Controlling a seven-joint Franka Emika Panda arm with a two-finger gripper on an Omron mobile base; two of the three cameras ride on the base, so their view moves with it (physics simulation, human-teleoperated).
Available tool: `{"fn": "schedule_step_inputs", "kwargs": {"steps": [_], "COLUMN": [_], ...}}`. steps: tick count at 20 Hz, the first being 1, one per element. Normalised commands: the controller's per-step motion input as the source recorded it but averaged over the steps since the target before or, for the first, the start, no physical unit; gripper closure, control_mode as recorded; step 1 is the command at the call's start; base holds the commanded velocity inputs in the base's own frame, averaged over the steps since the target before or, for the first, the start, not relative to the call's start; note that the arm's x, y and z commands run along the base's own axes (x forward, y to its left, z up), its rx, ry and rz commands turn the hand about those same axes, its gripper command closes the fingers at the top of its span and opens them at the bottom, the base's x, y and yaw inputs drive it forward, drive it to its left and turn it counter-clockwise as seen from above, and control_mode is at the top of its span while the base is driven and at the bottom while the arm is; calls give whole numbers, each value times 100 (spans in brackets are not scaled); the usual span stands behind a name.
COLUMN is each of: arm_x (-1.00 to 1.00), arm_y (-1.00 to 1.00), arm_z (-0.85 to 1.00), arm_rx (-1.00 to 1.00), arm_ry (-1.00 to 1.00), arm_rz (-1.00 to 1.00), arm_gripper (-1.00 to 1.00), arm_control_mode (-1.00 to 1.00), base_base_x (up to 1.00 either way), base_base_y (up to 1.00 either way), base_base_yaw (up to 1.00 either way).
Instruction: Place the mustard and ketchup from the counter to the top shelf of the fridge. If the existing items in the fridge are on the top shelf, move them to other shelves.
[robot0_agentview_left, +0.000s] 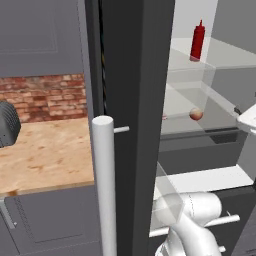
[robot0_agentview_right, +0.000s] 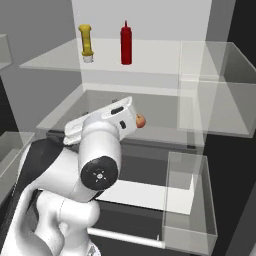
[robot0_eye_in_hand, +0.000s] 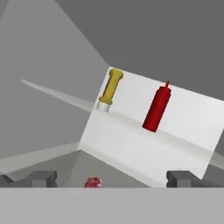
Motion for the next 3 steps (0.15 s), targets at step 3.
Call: {"fn": "schedule_step_inputs", "kwargs": {"steps": [3], "arm_x": [0], "arm_y": [0], "arm_z": [0], "arm_rx": [1], "arm_ry": [0], "arm_rz": [0], "arm_gripper": [-100], "arm_control_mode": [-100], "base_base_x": [0], "base_base_y": [0], "base_base_yaw": [0]}}
